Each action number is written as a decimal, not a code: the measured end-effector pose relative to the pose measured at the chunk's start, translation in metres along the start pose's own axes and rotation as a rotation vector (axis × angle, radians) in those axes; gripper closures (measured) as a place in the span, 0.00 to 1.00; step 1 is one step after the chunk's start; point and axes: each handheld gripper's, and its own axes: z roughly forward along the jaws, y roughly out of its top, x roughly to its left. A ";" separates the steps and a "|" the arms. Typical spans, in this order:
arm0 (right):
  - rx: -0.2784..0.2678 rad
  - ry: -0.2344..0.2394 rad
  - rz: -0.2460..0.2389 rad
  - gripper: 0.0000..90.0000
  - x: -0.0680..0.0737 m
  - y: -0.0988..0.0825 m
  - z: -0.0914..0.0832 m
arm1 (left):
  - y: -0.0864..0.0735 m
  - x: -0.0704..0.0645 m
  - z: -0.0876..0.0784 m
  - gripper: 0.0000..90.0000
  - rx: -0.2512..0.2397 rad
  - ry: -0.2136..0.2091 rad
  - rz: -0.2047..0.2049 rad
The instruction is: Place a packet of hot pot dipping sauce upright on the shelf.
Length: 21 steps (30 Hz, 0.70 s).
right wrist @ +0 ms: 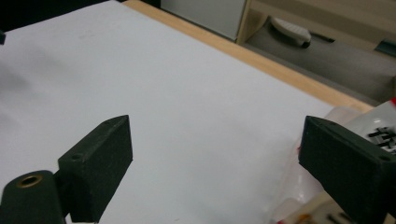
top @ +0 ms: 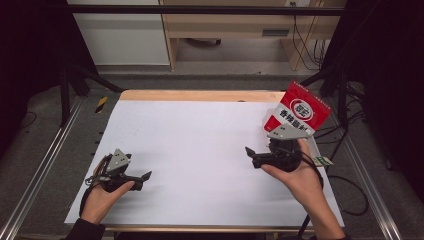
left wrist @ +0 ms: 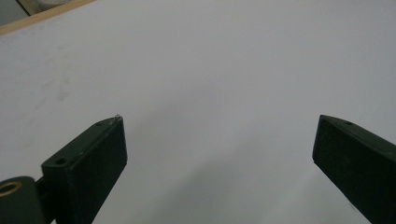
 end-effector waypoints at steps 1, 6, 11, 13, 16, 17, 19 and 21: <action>0.008 0.008 0.006 0.11 0.005 -0.003 0.003 | 0.000 0.000 0.000 0.03 0.001 -0.002 0.000; 0.017 0.037 0.000 0.10 0.022 -0.012 0.016 | 0.000 0.000 0.001 0.03 0.006 -0.004 0.004; 0.033 0.059 0.006 0.09 0.035 -0.019 0.030 | -0.001 0.000 0.000 0.03 0.006 -0.007 0.005; 0.040 0.068 0.004 0.09 0.041 -0.022 0.037 | -0.001 0.001 0.000 0.03 0.007 -0.007 0.003; 0.053 0.085 -0.002 0.08 0.047 -0.028 0.046 | -0.001 0.002 0.000 0.04 0.006 -0.010 0.010; 0.059 0.090 0.001 0.08 0.050 -0.030 0.051 | -0.001 0.002 0.000 0.04 0.005 -0.010 0.011; 0.074 0.091 -0.002 0.07 0.052 -0.033 0.056 | -0.001 0.002 -0.001 0.03 0.004 -0.010 0.012; 0.086 0.091 -0.002 0.07 0.054 -0.037 0.062 | -0.002 0.002 -0.001 0.04 0.007 -0.011 0.012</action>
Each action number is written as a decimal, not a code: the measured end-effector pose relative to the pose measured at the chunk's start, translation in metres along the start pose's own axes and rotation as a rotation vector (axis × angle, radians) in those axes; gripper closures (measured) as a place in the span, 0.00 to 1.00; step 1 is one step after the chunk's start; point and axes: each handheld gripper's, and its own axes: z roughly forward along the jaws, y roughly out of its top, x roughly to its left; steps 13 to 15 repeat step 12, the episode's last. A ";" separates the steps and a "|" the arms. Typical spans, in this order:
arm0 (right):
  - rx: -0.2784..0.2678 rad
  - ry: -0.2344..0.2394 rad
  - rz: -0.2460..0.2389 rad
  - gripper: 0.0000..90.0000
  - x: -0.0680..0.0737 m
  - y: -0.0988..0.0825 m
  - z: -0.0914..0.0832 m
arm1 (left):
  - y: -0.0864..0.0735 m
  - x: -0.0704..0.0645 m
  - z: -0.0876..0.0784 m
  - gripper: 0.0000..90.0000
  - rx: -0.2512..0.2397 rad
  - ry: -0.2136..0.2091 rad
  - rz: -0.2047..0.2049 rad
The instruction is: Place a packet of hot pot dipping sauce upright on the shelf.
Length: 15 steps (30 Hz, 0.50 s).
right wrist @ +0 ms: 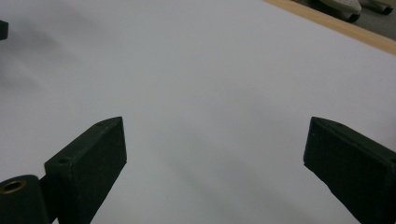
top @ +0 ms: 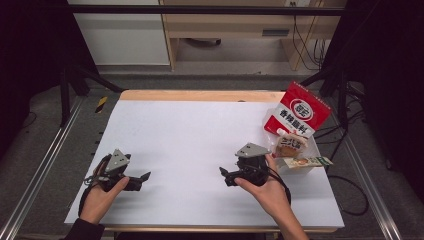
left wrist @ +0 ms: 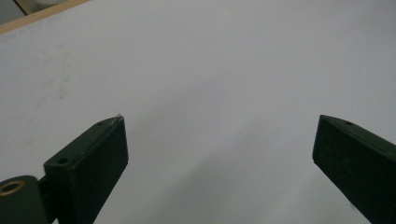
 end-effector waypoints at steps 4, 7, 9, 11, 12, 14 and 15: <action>0.026 -0.008 0.015 0.07 0.000 -0.007 0.011 | 0.000 0.001 0.000 0.04 -0.001 -0.001 0.001; 0.039 -0.010 0.022 0.07 0.001 -0.017 0.019 | -0.001 0.001 0.000 0.04 0.001 -0.001 0.002; 0.034 -0.001 0.035 0.07 0.002 -0.025 0.023 | -0.001 0.001 0.000 0.04 0.002 -0.002 0.004; 0.034 -0.003 0.044 0.08 0.004 -0.033 0.027 | 0.000 0.001 0.000 0.04 0.000 0.000 0.007; 0.034 -0.002 0.041 0.08 0.004 -0.035 0.028 | 0.000 0.001 0.000 0.04 0.000 -0.003 0.010; 0.034 -0.002 0.041 0.08 0.004 -0.035 0.028 | 0.000 0.001 0.000 0.04 0.000 -0.003 0.010; 0.034 -0.002 0.041 0.08 0.004 -0.035 0.028 | 0.000 0.001 0.000 0.04 0.000 -0.003 0.010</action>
